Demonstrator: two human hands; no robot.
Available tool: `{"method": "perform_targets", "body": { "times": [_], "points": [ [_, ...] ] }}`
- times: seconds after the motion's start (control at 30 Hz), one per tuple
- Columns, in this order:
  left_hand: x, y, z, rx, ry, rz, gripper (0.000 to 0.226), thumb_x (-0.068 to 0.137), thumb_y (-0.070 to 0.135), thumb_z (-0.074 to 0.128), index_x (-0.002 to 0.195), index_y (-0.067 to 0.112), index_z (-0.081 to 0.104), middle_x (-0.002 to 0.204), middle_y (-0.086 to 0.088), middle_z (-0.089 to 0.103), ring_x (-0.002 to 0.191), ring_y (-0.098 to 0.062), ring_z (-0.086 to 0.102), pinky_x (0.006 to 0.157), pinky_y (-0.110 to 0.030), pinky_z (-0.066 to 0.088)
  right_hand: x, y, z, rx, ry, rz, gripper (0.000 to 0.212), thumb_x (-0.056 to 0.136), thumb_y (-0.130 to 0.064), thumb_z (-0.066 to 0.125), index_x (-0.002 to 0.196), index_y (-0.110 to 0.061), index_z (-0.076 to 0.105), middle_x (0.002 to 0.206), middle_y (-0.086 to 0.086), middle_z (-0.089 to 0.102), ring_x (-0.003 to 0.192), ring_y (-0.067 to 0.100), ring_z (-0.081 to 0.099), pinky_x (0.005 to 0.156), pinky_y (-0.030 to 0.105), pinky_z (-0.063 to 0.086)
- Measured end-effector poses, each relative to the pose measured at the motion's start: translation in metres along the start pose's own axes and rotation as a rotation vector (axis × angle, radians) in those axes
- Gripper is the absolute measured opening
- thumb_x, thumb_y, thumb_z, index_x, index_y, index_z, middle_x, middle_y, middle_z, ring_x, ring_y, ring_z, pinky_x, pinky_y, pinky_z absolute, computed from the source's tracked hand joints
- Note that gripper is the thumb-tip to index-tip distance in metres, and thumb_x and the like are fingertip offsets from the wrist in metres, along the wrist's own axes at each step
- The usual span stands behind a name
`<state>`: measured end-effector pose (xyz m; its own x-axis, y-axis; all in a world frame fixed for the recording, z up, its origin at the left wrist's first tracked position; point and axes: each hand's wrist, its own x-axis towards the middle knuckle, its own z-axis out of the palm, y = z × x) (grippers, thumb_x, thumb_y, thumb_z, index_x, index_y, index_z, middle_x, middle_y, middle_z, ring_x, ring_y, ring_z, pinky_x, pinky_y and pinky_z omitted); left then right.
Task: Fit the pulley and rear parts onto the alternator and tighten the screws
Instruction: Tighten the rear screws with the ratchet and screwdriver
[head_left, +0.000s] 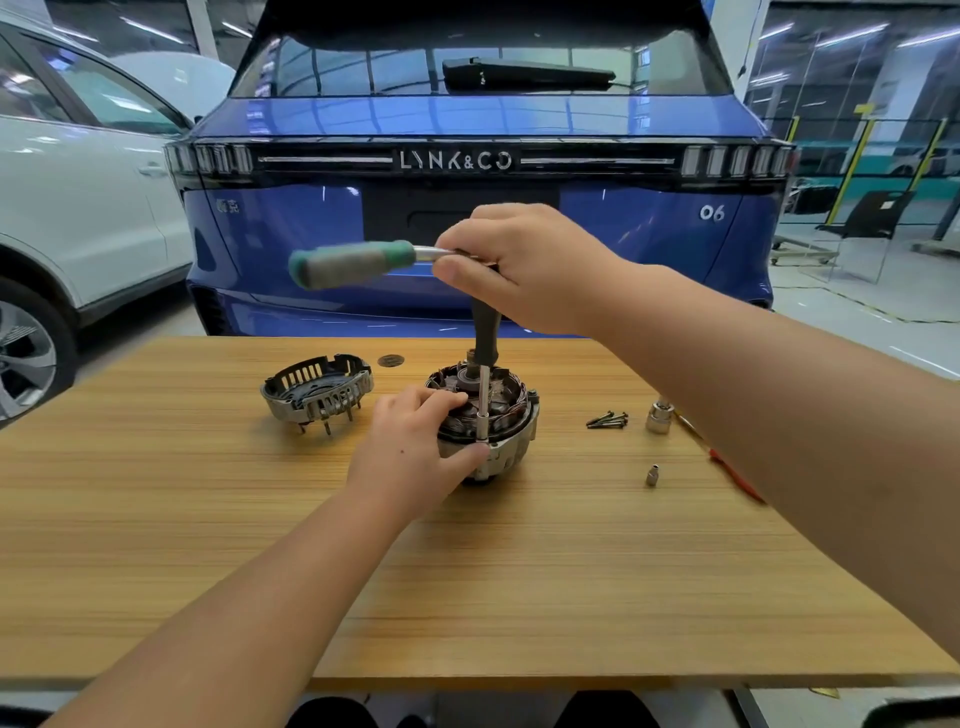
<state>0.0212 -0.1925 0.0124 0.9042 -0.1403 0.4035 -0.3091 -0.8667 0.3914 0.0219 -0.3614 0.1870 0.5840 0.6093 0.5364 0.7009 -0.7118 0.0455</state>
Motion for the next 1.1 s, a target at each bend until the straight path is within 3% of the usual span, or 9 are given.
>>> {"method": "perform_targets", "body": {
  "times": [0.1, 0.23, 0.37, 0.43, 0.5, 0.63, 0.8, 0.93, 1.1],
  "points": [
    [-0.002, 0.003, 0.003, 0.013, 0.034, -0.007, 0.066, 0.083, 0.068, 0.060, 0.141, 0.041, 0.044, 0.134, 0.012, 0.045, 0.127, -0.012, 0.029, 0.078, -0.029, 0.036, 0.017, -0.007, -0.006, 0.129, -0.053, 0.307, 0.041, 0.100, -0.042, 0.052, 0.085, -0.009, 0.071, 0.066, 0.007, 0.069, 0.057, 0.016, 0.058, 0.051, 0.026, 0.046],
    [-0.001, 0.002, 0.006, -0.002, 0.034, -0.019, 0.066, 0.083, 0.068, 0.061, 0.141, 0.041, 0.044, 0.135, 0.011, 0.043, 0.129, -0.013, 0.027, 0.081, -0.031, 0.036, 0.021, -0.012, -0.007, 1.137, -0.060, 0.880, 0.017, 0.101, -0.020, 0.052, 0.098, -0.005, 0.060, 0.067, 0.006, 0.073, 0.063, 0.019, 0.074, 0.064, 0.029, 0.055],
    [-0.001, 0.002, 0.006, 0.006, 0.048, -0.019, 0.065, 0.083, 0.069, 0.059, 0.140, 0.042, 0.044, 0.133, 0.011, 0.043, 0.129, -0.013, 0.027, 0.079, -0.031, 0.037, 0.010, -0.014, 0.014, 1.852, 0.253, 0.936, 0.013, 0.102, -0.015, 0.047, 0.112, -0.009, 0.052, 0.085, 0.008, 0.077, 0.080, 0.024, 0.073, 0.073, 0.037, 0.054],
    [-0.001, 0.003, 0.007, 0.006, 0.048, -0.021, 0.065, 0.083, 0.069, 0.060, 0.140, 0.042, 0.044, 0.133, 0.012, 0.043, 0.129, -0.012, 0.027, 0.077, -0.030, 0.038, 0.009, -0.014, 0.024, 1.966, 0.452, 0.975, 0.019, 0.101, -0.013, 0.051, 0.092, -0.008, 0.066, 0.076, 0.006, 0.075, 0.084, 0.022, 0.065, 0.074, 0.028, 0.054],
    [-0.001, 0.003, 0.007, -0.014, 0.051, -0.023, 0.065, 0.082, 0.069, 0.060, 0.139, 0.042, 0.045, 0.133, 0.011, 0.043, 0.129, -0.012, 0.026, 0.078, -0.031, 0.039, 0.006, -0.017, 0.034, 1.844, 0.583, 0.935, 0.030, 0.099, -0.016, 0.056, 0.074, -0.015, 0.071, 0.083, 0.002, 0.075, 0.086, 0.016, 0.062, 0.072, 0.027, 0.051],
    [-0.002, 0.003, 0.008, -0.025, 0.060, -0.031, 0.065, 0.081, 0.069, 0.061, 0.137, 0.041, 0.047, 0.133, 0.011, 0.044, 0.127, -0.012, 0.025, 0.079, -0.032, 0.038, -0.007, -0.029, 0.057, 1.166, 0.756, 0.485, 0.007, 0.102, -0.021, 0.058, 0.104, -0.019, 0.064, 0.103, -0.005, 0.071, 0.090, -0.001, 0.067, 0.077, 0.020, 0.056],
    [-0.003, 0.002, 0.010, -0.055, 0.066, -0.007, 0.065, 0.081, 0.067, 0.063, 0.138, 0.039, 0.048, 0.139, 0.009, 0.041, 0.129, -0.012, 0.023, 0.080, -0.033, 0.039, -0.010, -0.020, 0.056, 0.419, 0.760, 0.098, 0.022, 0.095, -0.007, 0.066, 0.114, -0.001, 0.073, 0.128, 0.015, 0.067, 0.120, 0.028, 0.062, 0.105, 0.040, 0.048],
    [-0.001, 0.001, 0.008, -0.027, 0.094, 0.047, 0.061, 0.079, 0.066, 0.067, 0.131, 0.036, 0.055, 0.159, 0.001, 0.023, 0.146, -0.018, 0.011, 0.114, -0.050, 0.028, -0.005, -0.012, 0.036, 0.022, 0.427, 0.001, 0.023, 0.094, -0.008, 0.059, 0.112, 0.000, 0.071, 0.105, 0.014, 0.073, 0.097, 0.035, 0.063, 0.084, 0.045, 0.051],
    [0.012, 0.000, -0.001, 0.036, 0.021, 0.219, 0.054, 0.082, 0.066, 0.065, 0.125, 0.036, 0.057, 0.167, 0.004, 0.009, 0.153, -0.018, 0.005, 0.122, -0.048, 0.011, -0.005, -0.005, 0.012, -0.125, 0.027, -0.040, 0.063, 0.101, -0.049, 0.028, 0.151, -0.011, 0.039, 0.122, 0.009, 0.059, 0.111, 0.027, 0.052, 0.095, 0.040, 0.039]
  ]
}}
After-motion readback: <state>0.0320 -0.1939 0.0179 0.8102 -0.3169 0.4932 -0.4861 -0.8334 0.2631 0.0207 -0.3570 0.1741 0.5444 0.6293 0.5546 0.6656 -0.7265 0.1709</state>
